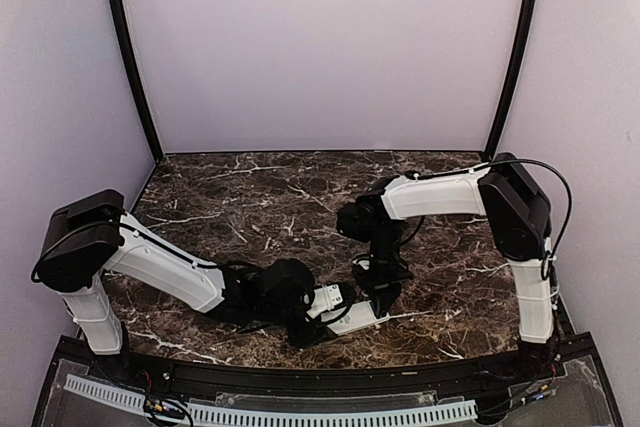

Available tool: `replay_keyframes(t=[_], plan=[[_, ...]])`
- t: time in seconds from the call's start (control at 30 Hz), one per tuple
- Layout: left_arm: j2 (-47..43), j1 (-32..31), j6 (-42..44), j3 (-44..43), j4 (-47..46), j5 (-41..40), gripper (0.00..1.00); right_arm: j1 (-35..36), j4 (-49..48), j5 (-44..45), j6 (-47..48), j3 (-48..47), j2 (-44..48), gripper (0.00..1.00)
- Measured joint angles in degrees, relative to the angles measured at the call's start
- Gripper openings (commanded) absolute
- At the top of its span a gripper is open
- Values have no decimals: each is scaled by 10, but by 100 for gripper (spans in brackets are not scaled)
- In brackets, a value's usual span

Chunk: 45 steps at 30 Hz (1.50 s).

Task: Load the batteries into the remote control
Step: Place the battery in the battery compartment, then load the battery into the battery compartment.

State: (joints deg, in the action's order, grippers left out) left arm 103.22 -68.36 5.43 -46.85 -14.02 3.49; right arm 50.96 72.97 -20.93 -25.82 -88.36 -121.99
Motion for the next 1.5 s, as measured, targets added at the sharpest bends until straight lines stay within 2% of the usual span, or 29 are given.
replay_keyframes(t=[0.43,1.5], plan=[[0,0,2,0,0,0,27,0,-18,1,-16,18,12,15],[0,1,2,0,0,1,27,0,-54,7,-10,16,25,28]])
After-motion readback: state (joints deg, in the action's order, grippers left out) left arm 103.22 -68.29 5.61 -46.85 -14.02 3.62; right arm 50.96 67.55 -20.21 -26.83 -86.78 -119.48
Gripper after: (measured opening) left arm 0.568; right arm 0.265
